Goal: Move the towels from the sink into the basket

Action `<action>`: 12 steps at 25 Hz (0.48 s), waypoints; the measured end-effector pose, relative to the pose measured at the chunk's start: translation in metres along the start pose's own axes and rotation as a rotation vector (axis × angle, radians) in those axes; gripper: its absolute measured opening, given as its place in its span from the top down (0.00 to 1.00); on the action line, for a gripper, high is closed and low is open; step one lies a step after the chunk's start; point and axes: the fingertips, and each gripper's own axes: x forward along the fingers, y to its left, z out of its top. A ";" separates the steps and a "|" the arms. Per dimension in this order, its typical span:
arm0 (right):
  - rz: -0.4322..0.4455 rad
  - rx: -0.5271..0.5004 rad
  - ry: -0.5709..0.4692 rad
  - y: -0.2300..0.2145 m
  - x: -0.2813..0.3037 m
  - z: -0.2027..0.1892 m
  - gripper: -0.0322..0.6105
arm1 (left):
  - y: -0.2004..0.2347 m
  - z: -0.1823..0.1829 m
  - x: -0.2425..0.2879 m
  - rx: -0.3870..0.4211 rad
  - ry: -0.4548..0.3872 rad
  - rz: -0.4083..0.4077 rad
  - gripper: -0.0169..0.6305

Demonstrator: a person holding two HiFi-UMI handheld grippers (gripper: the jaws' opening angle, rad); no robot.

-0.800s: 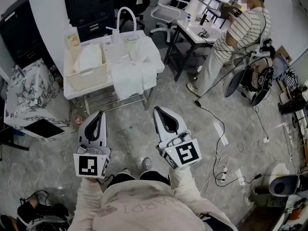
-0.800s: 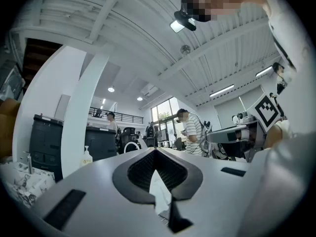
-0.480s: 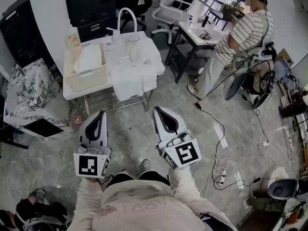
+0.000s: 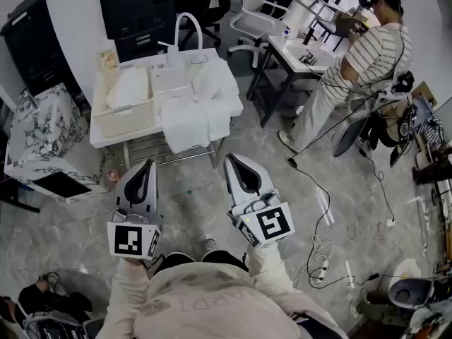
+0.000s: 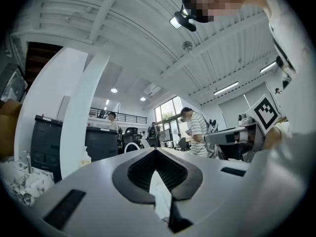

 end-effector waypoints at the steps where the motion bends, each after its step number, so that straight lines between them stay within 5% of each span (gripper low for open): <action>1: 0.009 0.004 -0.005 -0.005 0.002 -0.001 0.94 | -0.002 -0.001 0.005 0.002 0.000 0.004 0.96; 12: 0.090 0.039 -0.009 -0.051 0.007 -0.017 0.93 | -0.029 -0.008 0.035 0.027 -0.012 0.082 0.96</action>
